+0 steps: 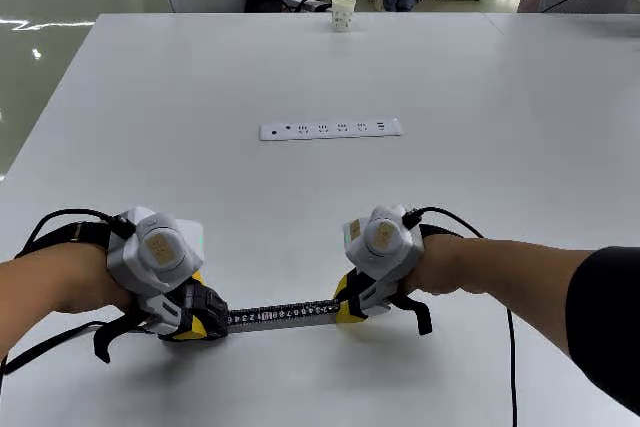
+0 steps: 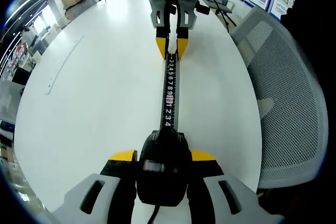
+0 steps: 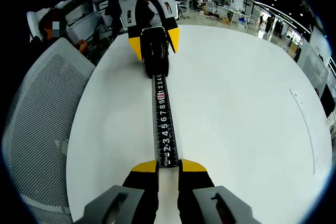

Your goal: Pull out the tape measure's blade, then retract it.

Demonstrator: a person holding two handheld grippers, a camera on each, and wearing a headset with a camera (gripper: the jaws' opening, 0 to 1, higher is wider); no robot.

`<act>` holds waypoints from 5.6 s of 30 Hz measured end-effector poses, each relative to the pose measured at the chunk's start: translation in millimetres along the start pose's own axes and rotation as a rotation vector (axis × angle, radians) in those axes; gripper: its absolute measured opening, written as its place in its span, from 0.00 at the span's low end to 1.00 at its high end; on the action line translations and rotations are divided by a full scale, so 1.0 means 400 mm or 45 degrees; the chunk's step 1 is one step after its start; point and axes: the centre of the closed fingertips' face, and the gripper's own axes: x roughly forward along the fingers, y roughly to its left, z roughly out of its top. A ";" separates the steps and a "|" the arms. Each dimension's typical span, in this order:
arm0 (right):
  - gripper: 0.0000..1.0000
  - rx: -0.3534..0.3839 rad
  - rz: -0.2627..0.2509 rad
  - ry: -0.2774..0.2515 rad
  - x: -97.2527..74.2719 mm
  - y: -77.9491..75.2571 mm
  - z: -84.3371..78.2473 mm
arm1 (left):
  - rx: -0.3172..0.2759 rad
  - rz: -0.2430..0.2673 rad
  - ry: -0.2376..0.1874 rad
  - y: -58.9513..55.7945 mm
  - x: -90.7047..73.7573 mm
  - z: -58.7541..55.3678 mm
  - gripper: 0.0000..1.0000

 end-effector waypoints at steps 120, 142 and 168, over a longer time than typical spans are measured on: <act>0.09 0.073 -0.030 0.033 -0.101 -0.007 -0.161 | -0.001 0.008 0.000 -0.004 0.001 0.001 0.31; 0.09 0.099 -0.035 0.032 -0.109 -0.006 -0.175 | -0.007 0.010 -0.005 -0.005 0.001 0.001 0.31; 0.12 0.004 -0.024 0.145 -0.107 -0.003 -0.171 | 0.011 0.006 -0.016 -0.007 -0.004 0.008 0.32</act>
